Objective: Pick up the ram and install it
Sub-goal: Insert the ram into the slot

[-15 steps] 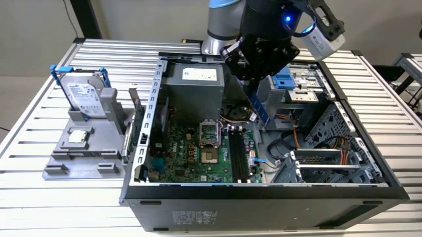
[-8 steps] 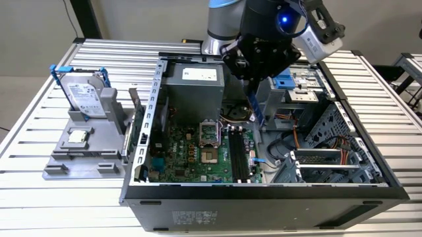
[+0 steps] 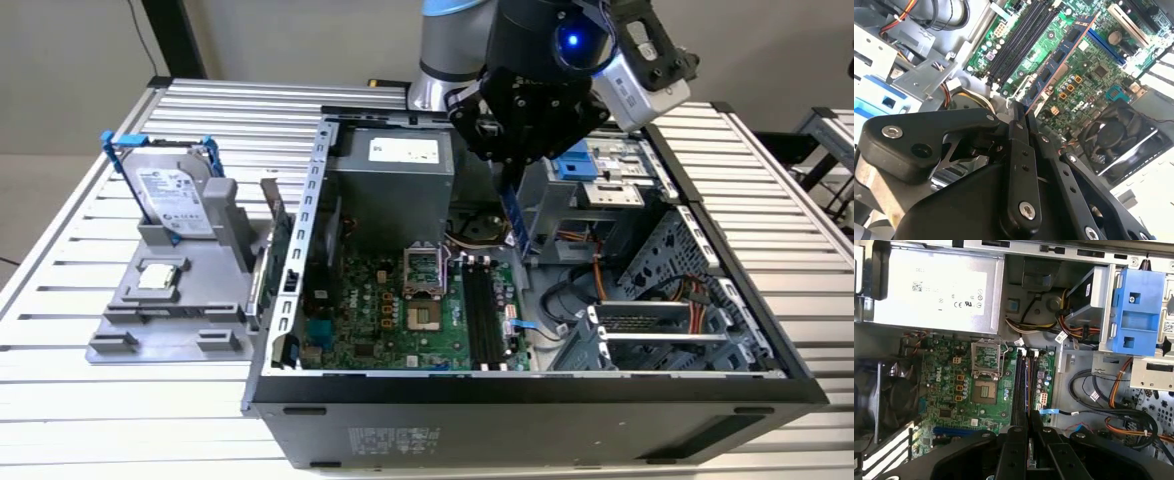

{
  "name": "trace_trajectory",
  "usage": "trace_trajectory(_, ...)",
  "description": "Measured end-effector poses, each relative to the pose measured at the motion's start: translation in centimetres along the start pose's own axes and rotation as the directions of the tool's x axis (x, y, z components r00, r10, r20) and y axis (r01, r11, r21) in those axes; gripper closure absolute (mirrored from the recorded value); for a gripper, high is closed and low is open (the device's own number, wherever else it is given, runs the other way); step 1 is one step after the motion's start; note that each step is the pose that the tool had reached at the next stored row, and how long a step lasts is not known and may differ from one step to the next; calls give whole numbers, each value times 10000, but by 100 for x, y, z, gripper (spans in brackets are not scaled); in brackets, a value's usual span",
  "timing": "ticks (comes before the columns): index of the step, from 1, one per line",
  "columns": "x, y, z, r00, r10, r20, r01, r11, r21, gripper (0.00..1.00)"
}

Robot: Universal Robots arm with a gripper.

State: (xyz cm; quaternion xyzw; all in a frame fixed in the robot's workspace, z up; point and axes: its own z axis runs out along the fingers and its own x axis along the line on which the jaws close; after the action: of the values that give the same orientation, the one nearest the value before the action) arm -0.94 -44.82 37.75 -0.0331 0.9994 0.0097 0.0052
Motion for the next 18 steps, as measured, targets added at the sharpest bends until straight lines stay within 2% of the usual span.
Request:
trace_trajectory(4,-26,-2,8,10000,8,0,-8,10000,0,100)
trace_trajectory(11,-160,-11,30,10000,19,1,-19,10000,-1,100)
trace_trajectory(18,-233,-18,108,10000,35,1,-35,10000,0,100)
